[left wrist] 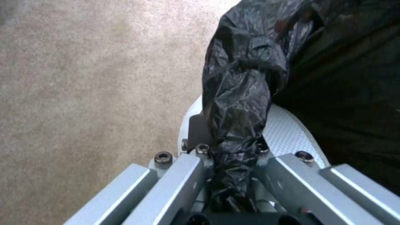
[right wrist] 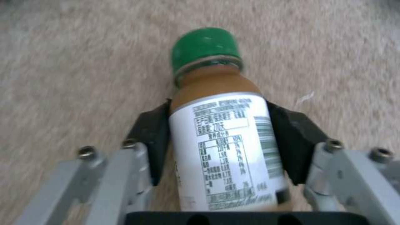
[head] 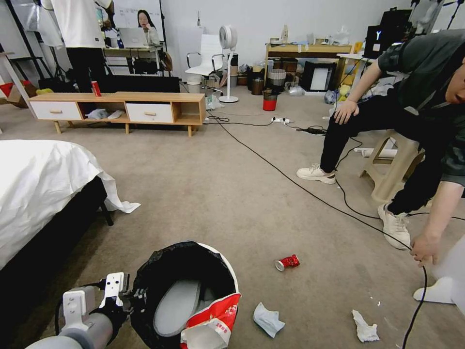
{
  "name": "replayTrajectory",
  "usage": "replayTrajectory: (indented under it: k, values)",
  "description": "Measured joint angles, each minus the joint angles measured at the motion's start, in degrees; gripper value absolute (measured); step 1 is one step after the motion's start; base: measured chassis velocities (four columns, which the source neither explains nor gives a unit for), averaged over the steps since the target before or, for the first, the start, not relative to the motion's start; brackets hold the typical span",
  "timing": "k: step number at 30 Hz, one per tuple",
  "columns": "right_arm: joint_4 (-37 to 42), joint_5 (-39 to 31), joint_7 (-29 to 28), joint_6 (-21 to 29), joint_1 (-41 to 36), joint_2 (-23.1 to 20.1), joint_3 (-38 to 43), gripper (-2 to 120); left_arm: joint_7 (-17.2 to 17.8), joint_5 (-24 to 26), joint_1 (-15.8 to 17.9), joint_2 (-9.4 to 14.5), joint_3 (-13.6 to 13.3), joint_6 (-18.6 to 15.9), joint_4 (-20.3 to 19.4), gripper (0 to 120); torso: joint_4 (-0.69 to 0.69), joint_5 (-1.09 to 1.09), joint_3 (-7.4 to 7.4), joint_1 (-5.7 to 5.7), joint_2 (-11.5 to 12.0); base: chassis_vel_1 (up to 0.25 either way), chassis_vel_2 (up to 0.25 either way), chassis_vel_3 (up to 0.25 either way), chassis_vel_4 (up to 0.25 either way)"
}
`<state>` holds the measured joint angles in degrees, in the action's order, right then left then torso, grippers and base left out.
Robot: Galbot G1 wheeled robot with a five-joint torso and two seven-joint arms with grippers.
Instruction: Pick up the trash bin and place the garbage on the floor into it.
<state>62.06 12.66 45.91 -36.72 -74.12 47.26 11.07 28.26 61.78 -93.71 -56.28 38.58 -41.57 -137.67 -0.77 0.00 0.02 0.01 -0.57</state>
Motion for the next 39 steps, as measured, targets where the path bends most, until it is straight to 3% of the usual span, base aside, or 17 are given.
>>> replayTrajectory:
  k: [4, 20, 27, 31, 39]
  values:
    - [-0.8, 0.2, 1.1, -0.4, -0.5, 0.1, 1.6, 42, 0.1, 0.1, 0.0, 0.2, 0.0, 0.0, -0.2, 1, 0.01, 0.00, 0.00, 0.00, 0.0, 0.000, 0.000, 0.000, 0.000]
    - [4.1, -1.2, 2.3, -0.4, -3.4, -2.3, 6.5, 42, 0.2, 0.6, -0.4, 0.4, 0.3, 0.0, -0.8, 1, 0.01, 0.01, 0.00, 0.00, 0.0, 0.000, 0.000, 0.000, 0.000]
    - [13.5, -10.2, 2.1, 0.6, -6.5, -6.9, 14.9, 42, 0.3, 1.0, -0.3, 0.9, 0.0, -0.1, -1.0, 1, 0.05, 0.01, 0.00, 0.00, 0.0, 0.000, 0.000, 0.000, 0.000]
    - [22.5, -18.5, 0.9, 3.4, -11.8, -10.7, 26.7, 42, 0.3, 1.3, -0.1, 1.2, -0.1, -0.1, -1.2, 1, 0.00, -0.02, 0.00, 0.00, 0.0, 0.000, 0.000, 0.000, 0.000]
    - [32.3, -28.3, -3.0, 7.4, -14.7, -8.3, 36.3, 42, 0.1, 1.5, 0.2, 1.6, -0.4, 0.0, -0.9, 1, 0.02, -0.01, 0.00, 0.00, 0.0, 0.000, 0.000, 0.000, 0.000]
